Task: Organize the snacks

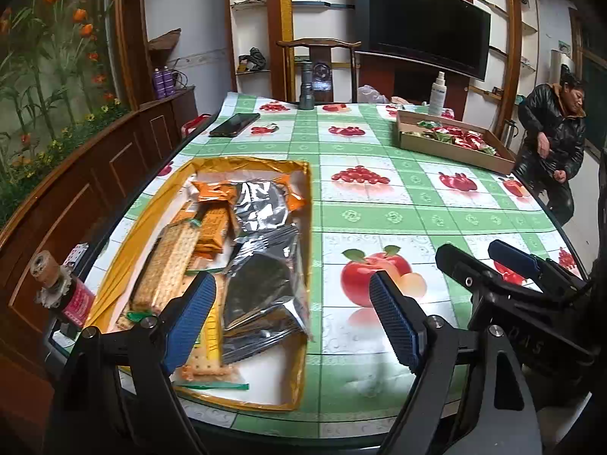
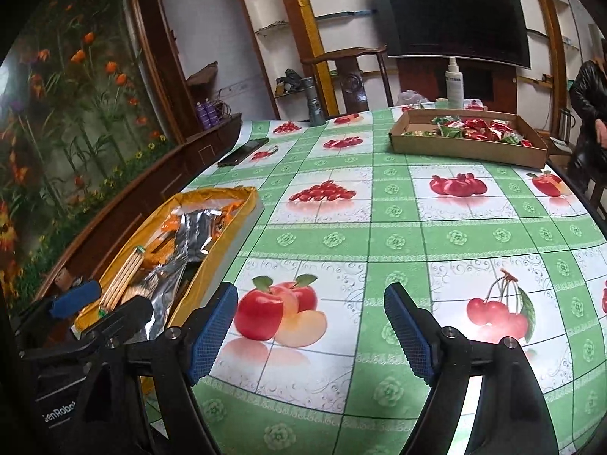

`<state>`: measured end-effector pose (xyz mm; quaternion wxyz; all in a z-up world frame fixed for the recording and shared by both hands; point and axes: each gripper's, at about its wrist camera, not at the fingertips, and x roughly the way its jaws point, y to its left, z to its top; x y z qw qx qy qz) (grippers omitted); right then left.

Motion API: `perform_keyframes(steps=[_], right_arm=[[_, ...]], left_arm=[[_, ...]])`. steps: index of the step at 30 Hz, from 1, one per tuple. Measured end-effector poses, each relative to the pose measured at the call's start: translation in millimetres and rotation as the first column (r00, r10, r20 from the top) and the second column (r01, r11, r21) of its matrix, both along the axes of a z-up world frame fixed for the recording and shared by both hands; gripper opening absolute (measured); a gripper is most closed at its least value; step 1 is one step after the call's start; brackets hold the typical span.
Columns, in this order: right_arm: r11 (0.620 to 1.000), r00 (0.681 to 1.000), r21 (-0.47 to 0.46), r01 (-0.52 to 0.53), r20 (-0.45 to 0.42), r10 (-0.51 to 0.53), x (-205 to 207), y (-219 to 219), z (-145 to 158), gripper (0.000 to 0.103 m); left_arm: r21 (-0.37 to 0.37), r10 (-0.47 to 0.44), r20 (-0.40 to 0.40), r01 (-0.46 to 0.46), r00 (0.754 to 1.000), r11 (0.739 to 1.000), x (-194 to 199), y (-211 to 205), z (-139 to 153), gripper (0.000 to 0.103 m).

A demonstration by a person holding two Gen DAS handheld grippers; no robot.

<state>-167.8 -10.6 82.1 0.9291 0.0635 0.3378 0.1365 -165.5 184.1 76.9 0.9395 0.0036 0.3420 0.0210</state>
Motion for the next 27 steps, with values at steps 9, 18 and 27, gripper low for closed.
perform_keyframes(steps=[9, 18, 27], right_arm=[[0.999, 1.0, -0.045, -0.016, -0.004, 0.016, -4, 20, -2, 0.082], [0.997, 1.0, -0.075, -0.018, -0.015, 0.017, -6, 28, -4, 0.082], [0.996, 1.0, -0.086, -0.02, -0.021, 0.018, -9, 29, -5, 0.082]], left_arm=[[-0.009, 0.04, -0.015, -0.04, 0.999, 0.999, -5, 17, -5, 0.084], [-0.013, 0.055, -0.034, -0.056, 0.998, 0.998, -6, 23, -9, 0.084], [-0.001, 0.06, -0.034, -0.06, 0.998, 0.998, -9, 24, -9, 0.084]])
